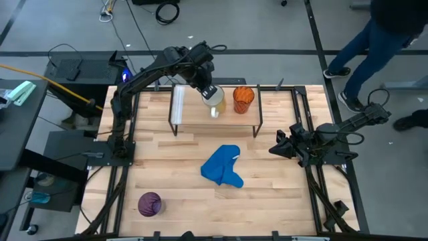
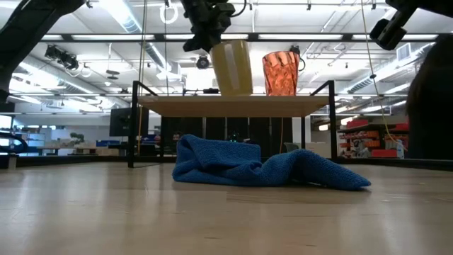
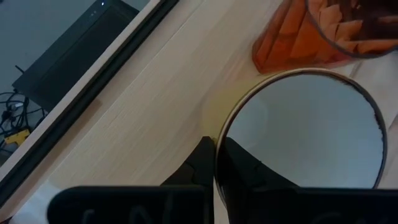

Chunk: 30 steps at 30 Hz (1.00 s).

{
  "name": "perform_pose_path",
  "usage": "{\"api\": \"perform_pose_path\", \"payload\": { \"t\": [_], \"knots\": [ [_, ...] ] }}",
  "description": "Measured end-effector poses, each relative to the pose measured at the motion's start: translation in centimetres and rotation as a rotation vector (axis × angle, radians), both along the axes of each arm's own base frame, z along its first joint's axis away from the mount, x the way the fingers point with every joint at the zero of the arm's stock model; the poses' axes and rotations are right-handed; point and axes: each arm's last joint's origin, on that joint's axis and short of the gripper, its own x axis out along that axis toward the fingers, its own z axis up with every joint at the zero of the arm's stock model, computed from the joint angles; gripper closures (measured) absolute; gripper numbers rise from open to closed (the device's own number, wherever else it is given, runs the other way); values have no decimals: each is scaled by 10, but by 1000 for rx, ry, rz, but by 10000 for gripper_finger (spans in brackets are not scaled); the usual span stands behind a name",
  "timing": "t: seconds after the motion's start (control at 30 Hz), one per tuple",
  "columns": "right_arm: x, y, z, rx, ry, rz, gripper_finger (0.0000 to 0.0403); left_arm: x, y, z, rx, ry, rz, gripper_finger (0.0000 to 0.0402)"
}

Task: Stack small to large cups/mugs on shelf
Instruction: Put the yellow mug on the shelf

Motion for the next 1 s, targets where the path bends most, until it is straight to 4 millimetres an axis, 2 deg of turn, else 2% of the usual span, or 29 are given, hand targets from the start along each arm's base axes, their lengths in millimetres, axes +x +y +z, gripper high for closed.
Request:
{"api": "perform_pose_path", "payload": {
  "t": [0.87,1.0],
  "knots": [
    [0,0,0,-4,3,0,386,1,2,-10,-14,63,-2,385],
    [0,0,0,-4,3,0,386,1,2,-11,-14,64,-3,361]
  ]
}}
